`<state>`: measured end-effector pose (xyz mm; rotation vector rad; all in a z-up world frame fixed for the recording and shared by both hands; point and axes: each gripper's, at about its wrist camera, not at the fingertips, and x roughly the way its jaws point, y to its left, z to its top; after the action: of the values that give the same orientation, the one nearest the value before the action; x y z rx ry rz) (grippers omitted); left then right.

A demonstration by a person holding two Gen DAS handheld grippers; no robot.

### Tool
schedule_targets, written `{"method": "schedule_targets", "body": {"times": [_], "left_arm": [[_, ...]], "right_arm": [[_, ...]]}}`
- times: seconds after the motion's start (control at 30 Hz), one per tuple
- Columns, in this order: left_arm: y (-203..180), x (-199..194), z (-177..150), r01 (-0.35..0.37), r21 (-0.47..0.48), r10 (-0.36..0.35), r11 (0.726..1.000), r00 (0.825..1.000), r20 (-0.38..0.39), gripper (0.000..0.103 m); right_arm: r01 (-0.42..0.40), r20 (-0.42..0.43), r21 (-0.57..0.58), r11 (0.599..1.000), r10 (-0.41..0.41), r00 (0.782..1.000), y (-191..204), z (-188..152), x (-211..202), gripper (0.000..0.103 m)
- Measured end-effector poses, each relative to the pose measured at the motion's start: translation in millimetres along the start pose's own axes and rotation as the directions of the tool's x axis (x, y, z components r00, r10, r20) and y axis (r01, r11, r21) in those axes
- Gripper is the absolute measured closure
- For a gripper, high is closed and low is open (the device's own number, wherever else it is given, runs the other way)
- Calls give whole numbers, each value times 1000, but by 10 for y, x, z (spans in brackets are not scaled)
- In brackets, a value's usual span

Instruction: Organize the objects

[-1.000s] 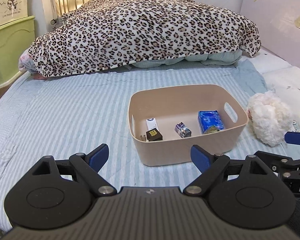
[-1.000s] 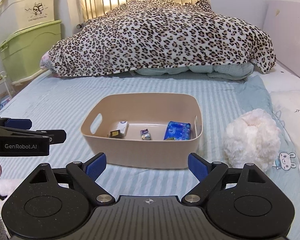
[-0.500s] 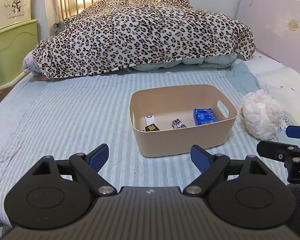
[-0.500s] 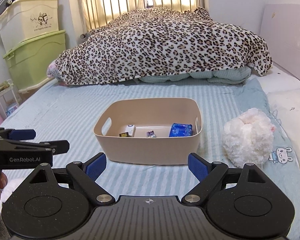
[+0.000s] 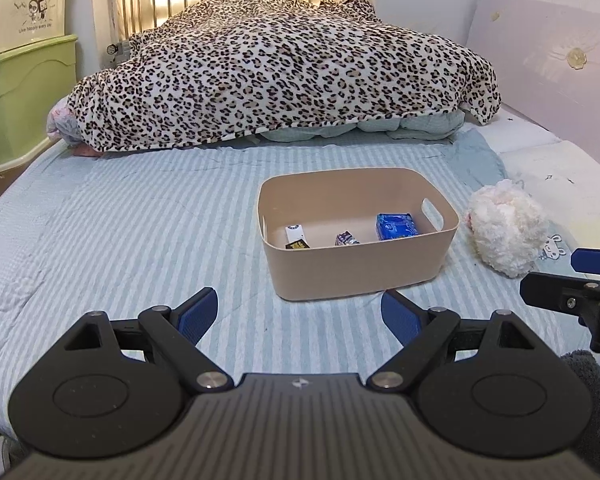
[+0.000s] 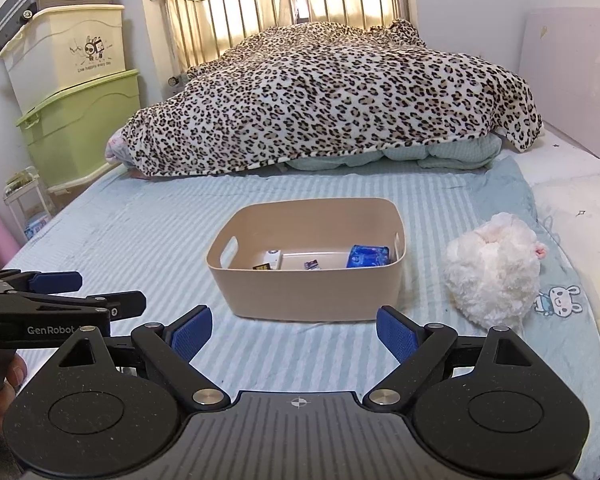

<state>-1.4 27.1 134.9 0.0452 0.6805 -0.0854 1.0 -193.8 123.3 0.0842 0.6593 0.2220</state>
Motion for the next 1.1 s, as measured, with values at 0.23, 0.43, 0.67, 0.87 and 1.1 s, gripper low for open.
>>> {"method": "schedule_targets", "body": {"times": [0.23, 0.43, 0.67, 0.87, 1.1], "left_arm": [[-21, -78, -110, 31, 10, -30, 999, 999, -33, 14], [-54, -128, -156, 47, 15, -47, 999, 998, -44, 14], [-68, -169, -154, 56, 18, -55, 998, 998, -41, 14], [-62, -187, -145, 51, 15, -51, 999, 998, -44, 14], [-52, -196, -149, 53, 11, -53, 999, 997, -49, 14]], "right_arm": [[-12, -14, -5, 1000, 12, 1000, 56, -57, -94, 13], [-16, -26, 0, 1000, 16, 1000, 61, -79, -142, 12], [-18, -41, 8, 1000, 18, 999, 54, -89, -159, 13], [-19, -46, 11, 1000, 19, 999, 73, -118, -150, 13], [-23, -52, 11, 1000, 23, 998, 66, -120, -147, 13]]}}
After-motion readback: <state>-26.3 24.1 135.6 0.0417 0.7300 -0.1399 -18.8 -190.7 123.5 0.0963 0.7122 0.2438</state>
